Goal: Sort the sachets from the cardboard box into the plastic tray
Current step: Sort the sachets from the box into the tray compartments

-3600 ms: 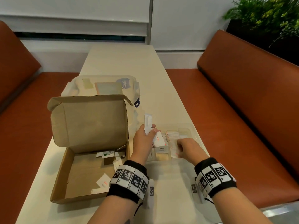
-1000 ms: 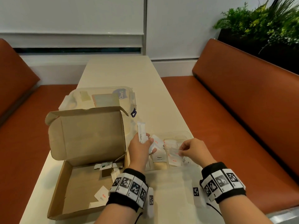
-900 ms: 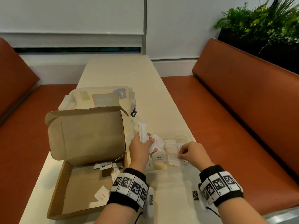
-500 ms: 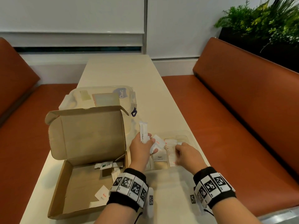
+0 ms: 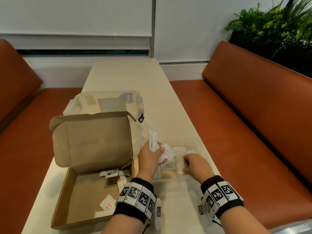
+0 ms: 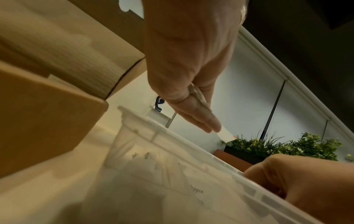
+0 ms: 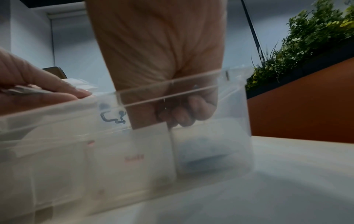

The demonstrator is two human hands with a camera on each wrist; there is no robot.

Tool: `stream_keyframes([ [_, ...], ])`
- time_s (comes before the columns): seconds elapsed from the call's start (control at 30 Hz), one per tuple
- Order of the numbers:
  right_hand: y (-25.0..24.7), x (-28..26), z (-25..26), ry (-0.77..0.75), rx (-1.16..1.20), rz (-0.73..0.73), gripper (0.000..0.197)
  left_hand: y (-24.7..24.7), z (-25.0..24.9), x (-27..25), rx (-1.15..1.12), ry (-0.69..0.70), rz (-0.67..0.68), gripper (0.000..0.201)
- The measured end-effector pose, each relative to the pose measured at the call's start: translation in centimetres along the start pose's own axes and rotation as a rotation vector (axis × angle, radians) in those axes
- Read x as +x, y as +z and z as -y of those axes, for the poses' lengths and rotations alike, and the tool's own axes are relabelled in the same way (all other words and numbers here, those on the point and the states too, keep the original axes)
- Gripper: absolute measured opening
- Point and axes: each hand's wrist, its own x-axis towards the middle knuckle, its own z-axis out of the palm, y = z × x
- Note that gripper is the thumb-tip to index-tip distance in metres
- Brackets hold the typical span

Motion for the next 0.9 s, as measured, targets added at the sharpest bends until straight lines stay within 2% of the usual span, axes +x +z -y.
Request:
stream_keyframes([
  [0.07, -0.2, -0.1, 0.0, -0.003, 0.016, 0.008, 0.026, -0.1, 0.0, 0.0, -0.006, -0.006, 0.009, 0.016],
  [0.13, -0.7, -0.2, 0.1, -0.017, 0.111, -0.042, 0.023, -0.2, 0.0, 0.0, -0.002, -0.007, 0.030, 0.016],
  [0.2, -1.5, -0.2, 0.5, -0.044, 0.337, -0.153, 0.015, -0.4, 0.0, 0.0, 0.026, 0.005, 0.069, 0.015],
  [0.27, -2.3, -0.3, 1.4, -0.078, 0.558, -0.199, 0.015, -0.3, -0.1, -0.1, 0.077, 0.025, 0.119, 0.015],
  [0.4, -3.0, 0.0, 2.7, -0.094, 0.786, -0.101, 0.013, 0.1, -0.2, -0.3, 0.058, 0.050, 0.140, 0.015],
  [0.47, -3.3, 0.1, 2.9, -0.061, 0.915, -0.138, 0.006, 0.1, -0.2, -0.3, 0.022, 0.045, 0.115, 0.017],
  [0.53, -3.6, 0.1, 3.0, -0.023, 1.069, -0.186, 0.007, 0.0, -0.1, -0.4, -0.026, 0.027, 0.113, 0.018],
  [0.67, -3.8, -0.1, 3.2, 0.025, 1.344, -0.132, 0.015, 0.1, -0.3, -0.4, -0.055, 0.023, 0.102, 0.019],
  [0.77, -3.6, -0.3, 3.2, 0.038, 1.313, -0.068, 0.023, 0.1, -0.6, 0.0, 0.005, 0.074, 0.079, 0.019],
  [0.83, -3.6, -0.2, 3.0, -0.003, 1.130, -0.091, 0.027, -0.1, -0.6, 0.2, 0.086, 0.103, 0.108, 0.018],
  [0.9, -3.9, -0.1, 2.8, -0.065, 0.927, -0.145, 0.018, -0.3, -0.6, 0.3, 0.154, 0.118, 0.145, 0.017],
])
